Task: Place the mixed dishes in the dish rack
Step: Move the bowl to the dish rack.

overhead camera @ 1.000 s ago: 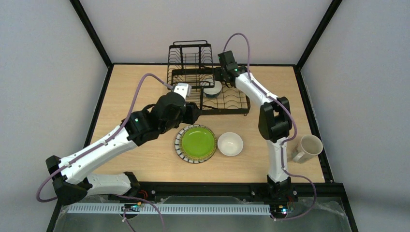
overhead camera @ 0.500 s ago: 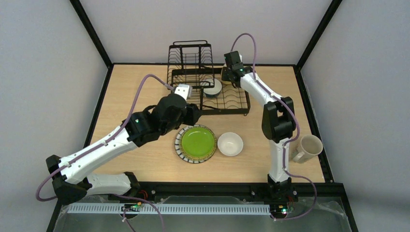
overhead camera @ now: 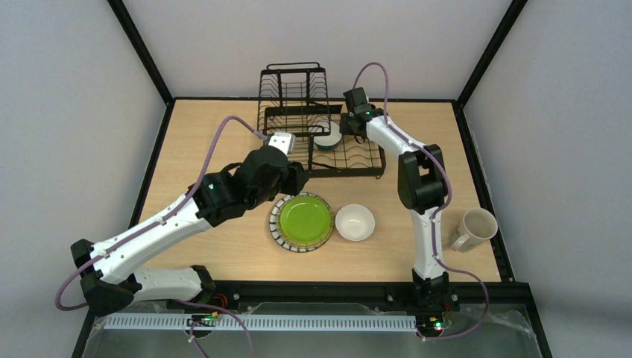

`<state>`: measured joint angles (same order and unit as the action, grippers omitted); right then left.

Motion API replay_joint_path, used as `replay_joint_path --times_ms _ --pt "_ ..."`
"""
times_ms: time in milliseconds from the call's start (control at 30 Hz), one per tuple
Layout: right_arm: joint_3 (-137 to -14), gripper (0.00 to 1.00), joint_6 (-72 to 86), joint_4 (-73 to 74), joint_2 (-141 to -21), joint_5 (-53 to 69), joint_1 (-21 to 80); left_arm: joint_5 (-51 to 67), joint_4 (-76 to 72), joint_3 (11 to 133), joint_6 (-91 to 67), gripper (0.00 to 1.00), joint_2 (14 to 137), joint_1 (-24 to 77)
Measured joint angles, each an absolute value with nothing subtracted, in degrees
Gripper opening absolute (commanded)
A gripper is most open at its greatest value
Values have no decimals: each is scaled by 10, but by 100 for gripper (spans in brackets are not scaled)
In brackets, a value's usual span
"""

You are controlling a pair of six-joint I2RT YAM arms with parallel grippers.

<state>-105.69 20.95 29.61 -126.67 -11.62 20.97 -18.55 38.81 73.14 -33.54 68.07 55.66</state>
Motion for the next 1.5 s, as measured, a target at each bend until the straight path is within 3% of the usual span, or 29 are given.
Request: replay_joint_path --times_ms 1500 --pt "-1130 0 240 248 -1340 94 263 -186 405 731 -323 97 673 557"
